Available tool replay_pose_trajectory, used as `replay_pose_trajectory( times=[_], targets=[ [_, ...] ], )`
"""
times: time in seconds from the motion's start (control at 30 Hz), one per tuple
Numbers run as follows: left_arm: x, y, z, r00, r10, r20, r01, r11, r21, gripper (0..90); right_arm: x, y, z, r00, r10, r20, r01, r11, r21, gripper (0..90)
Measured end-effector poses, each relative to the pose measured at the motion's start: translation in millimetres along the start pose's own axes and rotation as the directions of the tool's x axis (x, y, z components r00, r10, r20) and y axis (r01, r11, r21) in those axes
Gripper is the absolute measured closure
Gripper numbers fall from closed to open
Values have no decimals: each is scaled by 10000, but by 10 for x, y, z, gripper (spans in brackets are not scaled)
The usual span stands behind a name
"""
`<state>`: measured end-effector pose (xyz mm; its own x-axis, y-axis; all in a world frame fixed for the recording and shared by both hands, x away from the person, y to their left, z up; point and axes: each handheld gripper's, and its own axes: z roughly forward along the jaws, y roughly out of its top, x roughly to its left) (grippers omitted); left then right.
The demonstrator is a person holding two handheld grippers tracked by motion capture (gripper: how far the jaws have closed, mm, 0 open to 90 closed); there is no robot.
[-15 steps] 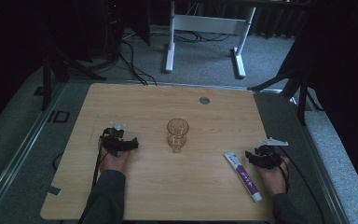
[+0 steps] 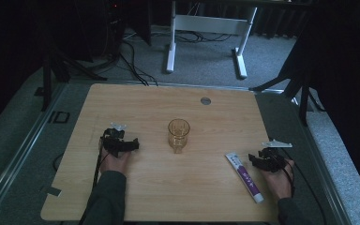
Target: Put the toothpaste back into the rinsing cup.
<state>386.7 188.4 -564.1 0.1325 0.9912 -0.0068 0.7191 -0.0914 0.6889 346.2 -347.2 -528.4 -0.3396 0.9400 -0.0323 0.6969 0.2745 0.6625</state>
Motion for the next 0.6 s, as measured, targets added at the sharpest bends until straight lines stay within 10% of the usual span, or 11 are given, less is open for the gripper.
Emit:
replay_pose_trajectory(
  times=[0.6],
  targets=[
    [0,1,1,10000,-7,-7,7,10000,-1,40,-9,86,-185,9997,-210,93,210,9998,29,490]
  ],
)
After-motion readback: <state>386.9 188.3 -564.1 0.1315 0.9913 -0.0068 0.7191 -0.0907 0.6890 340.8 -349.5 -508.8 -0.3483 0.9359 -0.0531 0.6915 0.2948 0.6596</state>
